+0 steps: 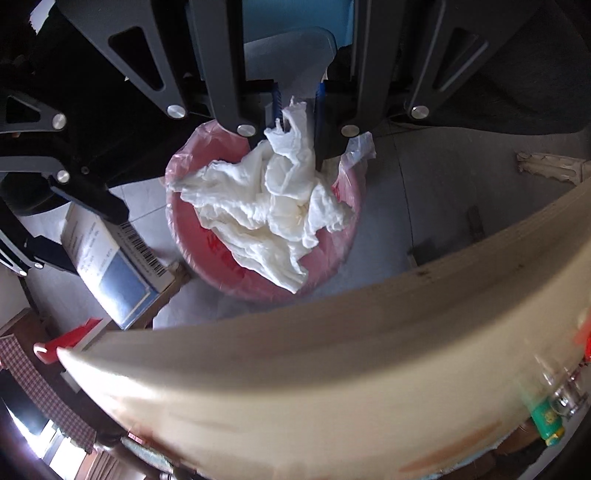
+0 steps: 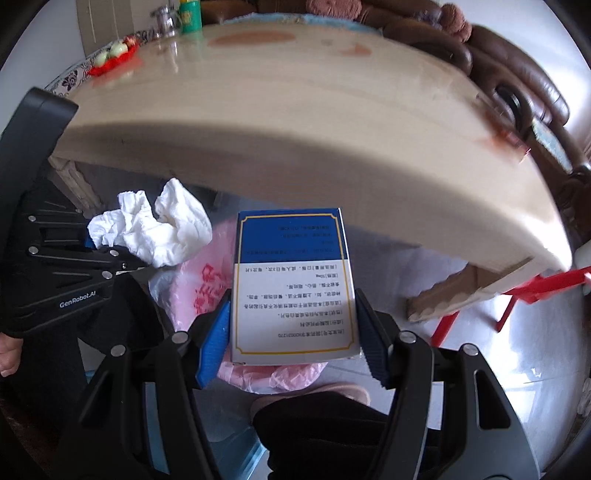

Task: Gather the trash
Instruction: 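Carry the tissue and blue box over the pink bin with both tools, then open both tools to drop the tissue and blue box into the bin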

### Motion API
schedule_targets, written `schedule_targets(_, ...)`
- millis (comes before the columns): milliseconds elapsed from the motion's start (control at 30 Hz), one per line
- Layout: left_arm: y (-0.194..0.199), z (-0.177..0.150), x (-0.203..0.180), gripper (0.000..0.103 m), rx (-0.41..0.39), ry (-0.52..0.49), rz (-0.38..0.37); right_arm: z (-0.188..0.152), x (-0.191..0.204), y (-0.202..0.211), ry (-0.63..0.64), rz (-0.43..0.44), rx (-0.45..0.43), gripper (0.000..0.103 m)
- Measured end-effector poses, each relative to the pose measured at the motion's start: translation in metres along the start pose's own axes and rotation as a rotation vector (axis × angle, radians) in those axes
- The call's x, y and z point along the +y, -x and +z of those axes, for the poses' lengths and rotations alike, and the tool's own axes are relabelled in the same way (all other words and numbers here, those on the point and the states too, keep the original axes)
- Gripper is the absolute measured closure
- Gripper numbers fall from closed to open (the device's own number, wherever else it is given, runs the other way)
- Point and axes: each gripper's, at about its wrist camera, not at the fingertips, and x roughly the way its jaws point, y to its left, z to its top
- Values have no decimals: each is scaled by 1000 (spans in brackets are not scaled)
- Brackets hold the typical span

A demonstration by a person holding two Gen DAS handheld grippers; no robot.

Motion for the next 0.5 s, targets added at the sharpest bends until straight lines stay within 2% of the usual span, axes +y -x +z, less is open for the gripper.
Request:
schedule_targets(233,-42,6,10,90,86,52,-14,-7,-2,-50,-20,16,93,42)
schedule_targets(500,-79,11,18,90,158,90,-36,-2,-4,-85,-9,38,157,42)
